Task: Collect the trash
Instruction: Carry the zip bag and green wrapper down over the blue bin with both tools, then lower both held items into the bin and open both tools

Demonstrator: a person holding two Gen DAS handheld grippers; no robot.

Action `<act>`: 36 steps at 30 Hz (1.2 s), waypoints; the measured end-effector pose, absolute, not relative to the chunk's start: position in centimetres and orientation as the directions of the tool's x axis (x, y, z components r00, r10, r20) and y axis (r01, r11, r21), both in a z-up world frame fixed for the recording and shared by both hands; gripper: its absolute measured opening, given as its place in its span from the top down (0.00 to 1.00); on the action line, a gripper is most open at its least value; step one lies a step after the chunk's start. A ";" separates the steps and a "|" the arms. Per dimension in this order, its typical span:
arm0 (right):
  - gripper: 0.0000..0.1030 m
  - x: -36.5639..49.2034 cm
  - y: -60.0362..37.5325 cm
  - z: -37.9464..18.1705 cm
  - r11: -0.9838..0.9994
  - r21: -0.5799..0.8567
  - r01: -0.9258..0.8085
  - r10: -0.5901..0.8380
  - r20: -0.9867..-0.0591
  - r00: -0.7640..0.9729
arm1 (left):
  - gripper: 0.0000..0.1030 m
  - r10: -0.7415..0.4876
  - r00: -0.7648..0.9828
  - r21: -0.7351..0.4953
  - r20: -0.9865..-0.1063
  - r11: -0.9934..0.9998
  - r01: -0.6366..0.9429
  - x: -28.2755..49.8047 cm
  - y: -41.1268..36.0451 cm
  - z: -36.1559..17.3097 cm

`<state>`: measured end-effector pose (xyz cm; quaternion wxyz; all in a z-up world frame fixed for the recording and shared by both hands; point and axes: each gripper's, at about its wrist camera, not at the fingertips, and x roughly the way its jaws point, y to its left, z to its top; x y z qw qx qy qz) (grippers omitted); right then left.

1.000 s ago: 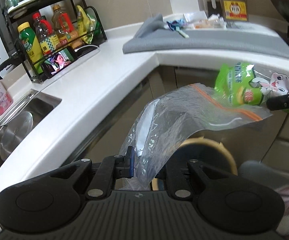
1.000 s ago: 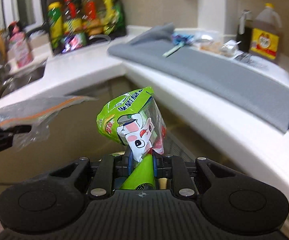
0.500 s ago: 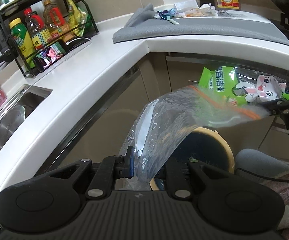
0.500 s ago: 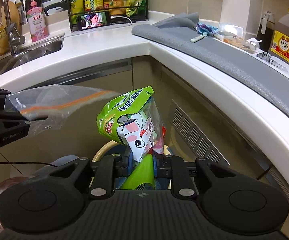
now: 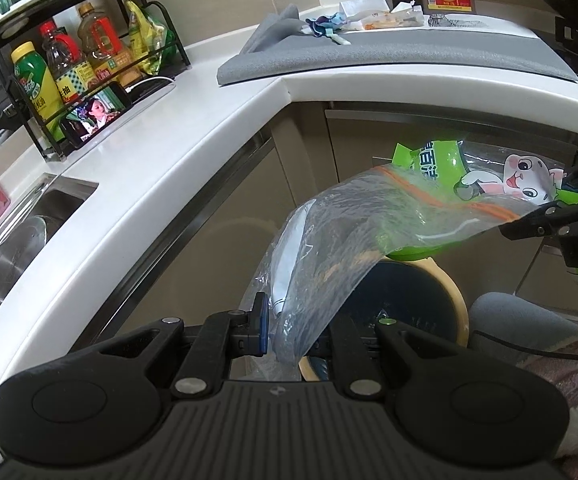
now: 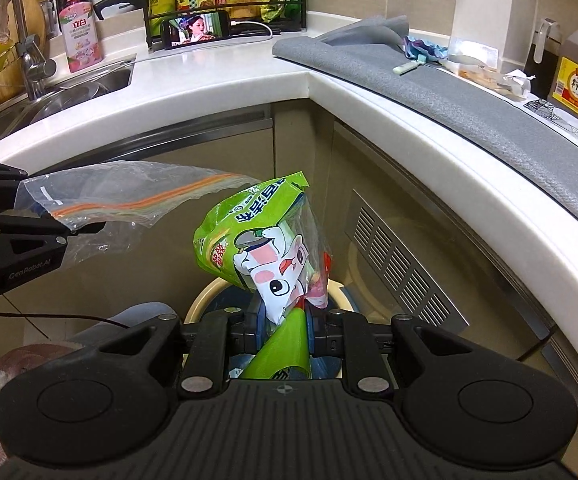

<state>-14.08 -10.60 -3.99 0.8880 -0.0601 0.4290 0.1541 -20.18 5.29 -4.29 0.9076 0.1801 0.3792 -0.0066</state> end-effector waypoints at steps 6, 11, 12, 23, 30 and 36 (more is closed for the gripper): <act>0.80 -13.7 -10.6 -4.1 0.944 0.029 -0.328 0.224 -0.786 0.577 | 0.89 0.129 0.708 0.324 -0.694 0.935 0.147 -19.9 5.4 -4.2; 0.80 -13.3 -10.6 -4.0 0.945 -0.006 -0.328 0.203 -0.775 0.598 | 0.89 0.130 0.704 0.314 -0.698 0.939 0.138 -19.6 5.8 -4.0; 0.80 -13.1 -10.7 -4.0 0.945 -0.005 -0.327 0.203 -0.775 0.599 | 0.89 0.132 0.703 0.314 -0.699 0.940 0.136 -19.5 5.9 -4.1; 0.80 -11.9 -10.7 -4.7 0.946 0.006 -0.324 0.199 -0.800 0.566 | 0.88 0.133 0.684 0.309 -0.717 0.940 0.141 -18.9 6.1 -4.8; 0.80 -11.3 -10.5 -5.3 0.944 0.009 -0.331 0.199 -0.813 0.547 | 0.88 0.133 0.672 0.304 -0.728 0.942 0.143 -18.3 6.3 -5.4; 0.80 -10.5 -10.3 -6.3 0.942 0.012 -0.335 0.197 -0.830 0.522 | 0.88 0.139 0.650 0.295 -0.747 0.946 0.136 -17.4 6.5 -6.4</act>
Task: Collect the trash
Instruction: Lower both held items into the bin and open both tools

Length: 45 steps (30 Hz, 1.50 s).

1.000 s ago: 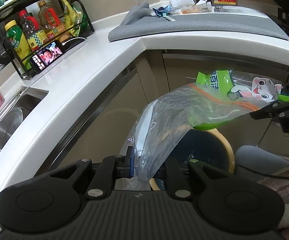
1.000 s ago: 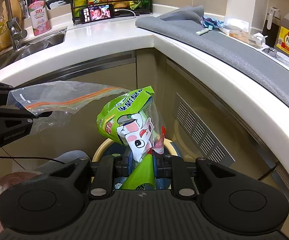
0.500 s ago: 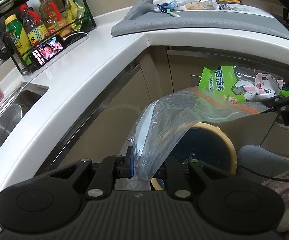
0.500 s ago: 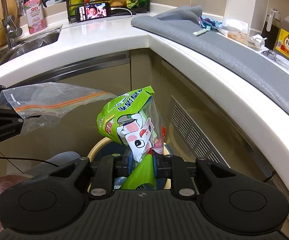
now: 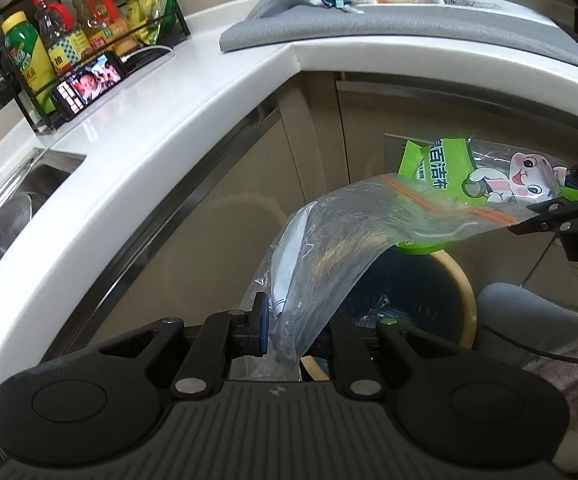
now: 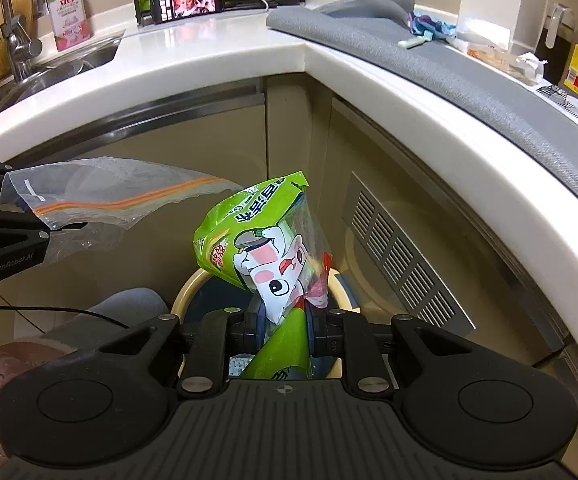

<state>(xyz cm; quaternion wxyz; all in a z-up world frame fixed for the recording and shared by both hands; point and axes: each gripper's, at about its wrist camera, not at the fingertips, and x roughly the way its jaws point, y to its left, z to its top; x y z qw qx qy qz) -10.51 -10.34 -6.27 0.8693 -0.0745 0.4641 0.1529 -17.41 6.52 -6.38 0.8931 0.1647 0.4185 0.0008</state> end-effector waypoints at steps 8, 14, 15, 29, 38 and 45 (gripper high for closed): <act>0.80 -9.5 -10.2 -7.7 0.942 0.016 -0.335 0.188 -0.853 0.487 | 0.88 0.142 0.609 0.270 -0.780 0.955 0.123 -15.9 7.0 -7.8; 0.80 -8.7 -10.3 -8.9 0.947 0.021 -0.321 0.175 -0.871 0.459 | 0.88 0.138 0.579 0.249 -0.804 0.961 0.117 -14.5 7.4 -8.8; 0.80 -8.5 -10.3 -9.1 0.948 0.021 -0.319 0.172 -0.874 0.454 | 0.88 0.140 0.574 0.249 -0.807 0.962 0.115 -14.4 7.2 -9.0; 0.80 -6.4 -9.7 -13.0 0.954 0.033 -0.299 0.150 -0.913 0.379 | 0.88 0.130 0.471 0.212 -0.872 0.969 0.124 -11.4 6.8 -12.9; 0.80 -4.4 -9.9 -16.5 0.962 0.046 -0.268 0.131 -0.942 0.310 | 0.88 0.147 0.401 0.221 -0.904 0.964 0.146 -8.8 5.7 -15.9; 0.80 -3.1 -9.9 -18.8 0.968 0.050 -0.245 0.113 -0.962 0.250 | 0.88 0.158 0.333 0.224 -0.930 0.959 0.173 -6.6 4.6 -18.5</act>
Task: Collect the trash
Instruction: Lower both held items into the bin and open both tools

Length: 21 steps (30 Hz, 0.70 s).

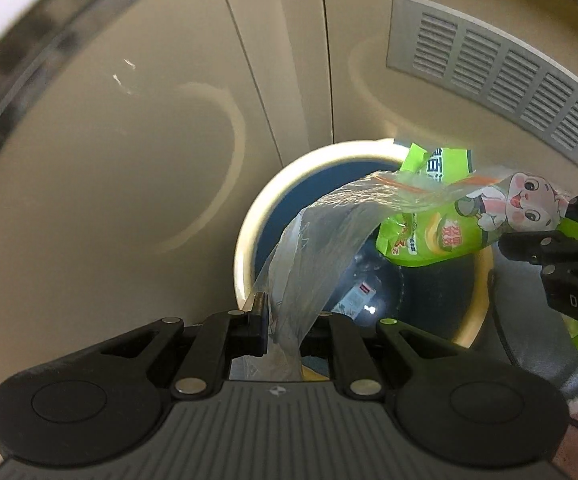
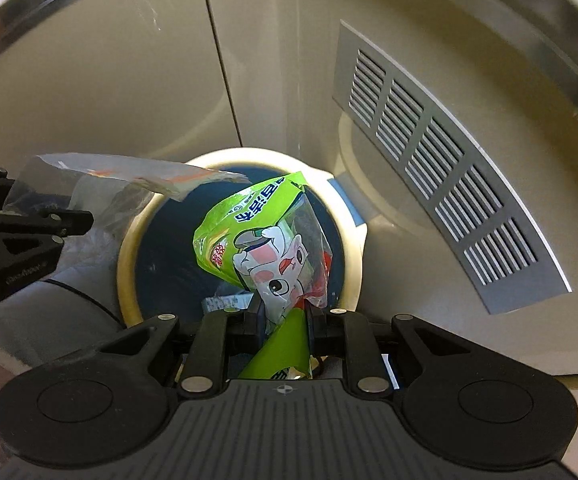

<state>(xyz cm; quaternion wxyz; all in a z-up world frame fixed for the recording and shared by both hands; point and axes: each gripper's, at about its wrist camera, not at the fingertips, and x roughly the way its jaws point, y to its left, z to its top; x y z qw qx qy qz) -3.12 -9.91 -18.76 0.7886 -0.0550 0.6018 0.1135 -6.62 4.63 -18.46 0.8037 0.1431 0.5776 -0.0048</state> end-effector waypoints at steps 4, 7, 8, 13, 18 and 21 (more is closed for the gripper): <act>0.80 -2.3 -9.3 -19.4 0.967 0.046 -0.251 0.106 -0.967 0.230 | 0.88 0.152 0.293 0.212 -0.944 0.960 0.183 -6.0 4.5 -19.8; 0.80 -2.1 -9.2 -20.2 0.964 0.046 -0.260 0.104 -0.971 0.214 | 0.88 0.148 0.267 0.202 -0.952 0.961 0.188 -4.9 4.2 -20.8; 0.80 -2.0 -9.1 -20.4 0.964 0.044 -0.264 0.102 -0.973 0.209 | 0.88 0.148 0.259 0.201 -0.954 0.961 0.189 -4.7 4.3 -21.1; 0.79 -1.7 -9.0 -21.9 0.961 0.044 -0.273 0.095 -0.979 0.178 | 0.88 0.152 0.218 0.195 -0.964 0.962 0.190 -3.6 3.9 -22.2; 0.79 -1.2 -8.7 -22.7 0.959 0.037 -0.280 0.085 -0.983 0.161 | 0.88 0.164 0.192 0.201 -0.968 0.960 0.196 -3.3 3.9 -23.7; 0.79 -0.9 -8.5 -22.9 0.958 0.032 -0.285 0.080 -0.985 0.156 | 0.88 0.171 0.197 0.211 -0.965 0.956 0.204 -3.3 3.7 -24.0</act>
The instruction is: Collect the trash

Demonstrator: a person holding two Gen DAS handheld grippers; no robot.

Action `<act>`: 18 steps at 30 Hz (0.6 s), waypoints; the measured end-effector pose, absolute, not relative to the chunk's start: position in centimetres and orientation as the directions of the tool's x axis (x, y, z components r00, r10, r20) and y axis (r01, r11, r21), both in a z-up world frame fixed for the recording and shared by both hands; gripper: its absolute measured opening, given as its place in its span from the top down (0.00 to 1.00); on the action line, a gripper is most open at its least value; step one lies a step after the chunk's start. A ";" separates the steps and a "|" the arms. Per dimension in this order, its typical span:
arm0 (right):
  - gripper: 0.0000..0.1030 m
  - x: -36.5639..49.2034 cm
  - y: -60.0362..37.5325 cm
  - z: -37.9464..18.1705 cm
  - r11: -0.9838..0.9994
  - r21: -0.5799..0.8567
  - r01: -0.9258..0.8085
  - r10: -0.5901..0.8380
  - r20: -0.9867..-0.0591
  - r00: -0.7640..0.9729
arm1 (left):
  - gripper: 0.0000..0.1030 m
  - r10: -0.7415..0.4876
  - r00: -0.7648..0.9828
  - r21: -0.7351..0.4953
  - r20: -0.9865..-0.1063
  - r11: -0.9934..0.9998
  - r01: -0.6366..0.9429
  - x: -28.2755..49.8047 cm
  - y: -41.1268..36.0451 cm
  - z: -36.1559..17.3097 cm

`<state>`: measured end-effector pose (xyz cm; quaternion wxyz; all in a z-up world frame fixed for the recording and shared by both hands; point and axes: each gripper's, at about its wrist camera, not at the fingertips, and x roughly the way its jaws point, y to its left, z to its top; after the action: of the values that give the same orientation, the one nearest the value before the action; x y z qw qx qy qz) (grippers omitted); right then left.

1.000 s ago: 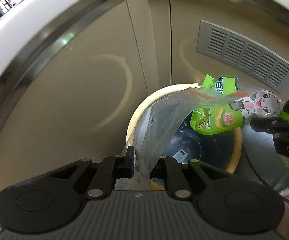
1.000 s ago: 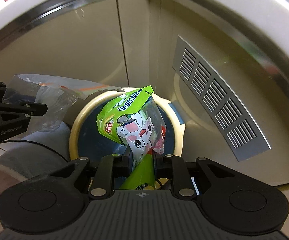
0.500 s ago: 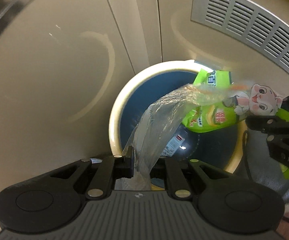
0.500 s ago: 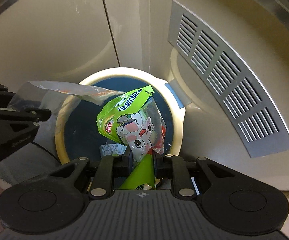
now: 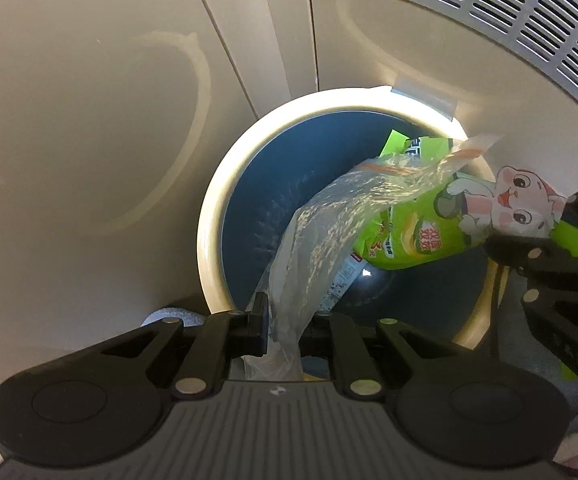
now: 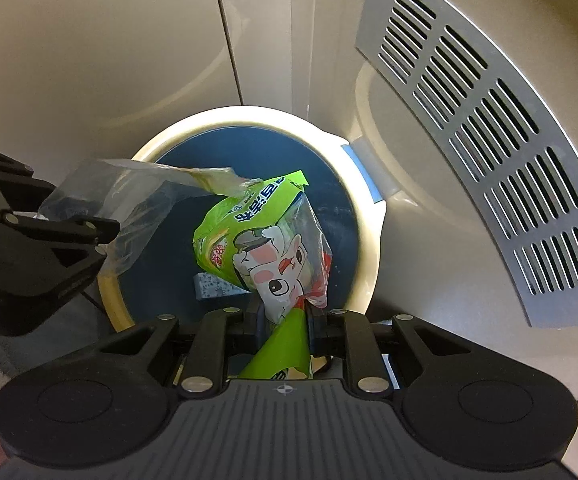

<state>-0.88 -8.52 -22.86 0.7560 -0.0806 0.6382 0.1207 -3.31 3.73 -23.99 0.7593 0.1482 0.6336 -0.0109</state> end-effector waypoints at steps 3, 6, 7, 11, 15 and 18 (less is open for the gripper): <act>0.79 -0.8 -8.2 -23.1 0.956 0.026 -0.292 0.074 -0.985 0.153 | 0.88 0.180 0.197 0.221 -0.964 0.953 0.210 -3.4 3.7 -24.0; 0.78 -0.7 -8.0 -23.2 0.955 0.021 -0.296 0.067 -0.987 0.147 | 0.88 0.181 0.188 0.219 -0.965 0.953 0.207 -3.5 3.8 -24.1; 0.76 -0.7 -7.9 -23.3 0.955 0.019 -0.297 0.064 -0.988 0.144 | 0.88 0.183 0.187 0.221 -0.965 0.953 0.208 -3.5 3.9 -24.2; 0.58 -0.5 -7.8 -23.3 0.954 0.020 -0.299 0.066 -0.988 0.142 | 0.70 0.173 0.180 0.209 -0.968 0.955 0.209 -3.6 3.9 -24.3; 0.32 -0.7 -8.2 -22.3 0.962 0.000 -0.272 0.051 -0.982 0.180 | 0.17 0.177 0.222 0.224 -0.959 0.952 0.210 -4.0 4.1 -23.5; 0.31 -1.0 -8.7 -21.4 0.966 0.001 -0.257 0.051 -0.981 0.190 | 0.06 0.178 0.232 0.229 -0.956 0.949 0.218 -4.5 4.1 -23.0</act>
<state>-1.02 -8.70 -21.42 0.7669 -0.0818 0.6286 0.1005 -4.54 4.12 -22.99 0.7684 0.1597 0.6195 -0.0131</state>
